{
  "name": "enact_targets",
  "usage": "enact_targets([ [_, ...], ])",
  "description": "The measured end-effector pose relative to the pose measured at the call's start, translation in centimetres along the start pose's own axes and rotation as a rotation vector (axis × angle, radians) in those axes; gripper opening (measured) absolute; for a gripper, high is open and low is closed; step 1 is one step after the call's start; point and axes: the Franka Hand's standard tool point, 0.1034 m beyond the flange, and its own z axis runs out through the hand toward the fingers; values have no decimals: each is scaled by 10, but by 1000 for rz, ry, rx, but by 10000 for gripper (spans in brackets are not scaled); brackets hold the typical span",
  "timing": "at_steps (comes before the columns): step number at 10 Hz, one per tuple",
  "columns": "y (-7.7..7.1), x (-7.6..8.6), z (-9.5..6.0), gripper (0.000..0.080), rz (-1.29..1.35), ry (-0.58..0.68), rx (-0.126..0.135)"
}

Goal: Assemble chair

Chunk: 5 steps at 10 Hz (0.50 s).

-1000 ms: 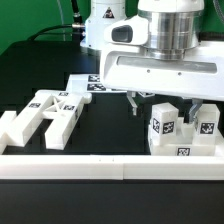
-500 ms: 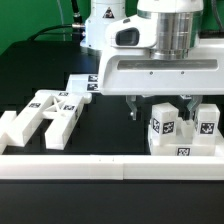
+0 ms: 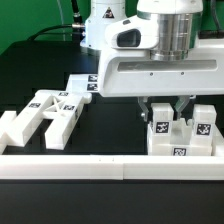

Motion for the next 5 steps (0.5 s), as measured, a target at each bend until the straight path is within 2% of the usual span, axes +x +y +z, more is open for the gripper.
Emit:
enact_targets([
  [2,0,0,0,287,54,0,3],
  [5,3,0,0,287,289,1,0],
])
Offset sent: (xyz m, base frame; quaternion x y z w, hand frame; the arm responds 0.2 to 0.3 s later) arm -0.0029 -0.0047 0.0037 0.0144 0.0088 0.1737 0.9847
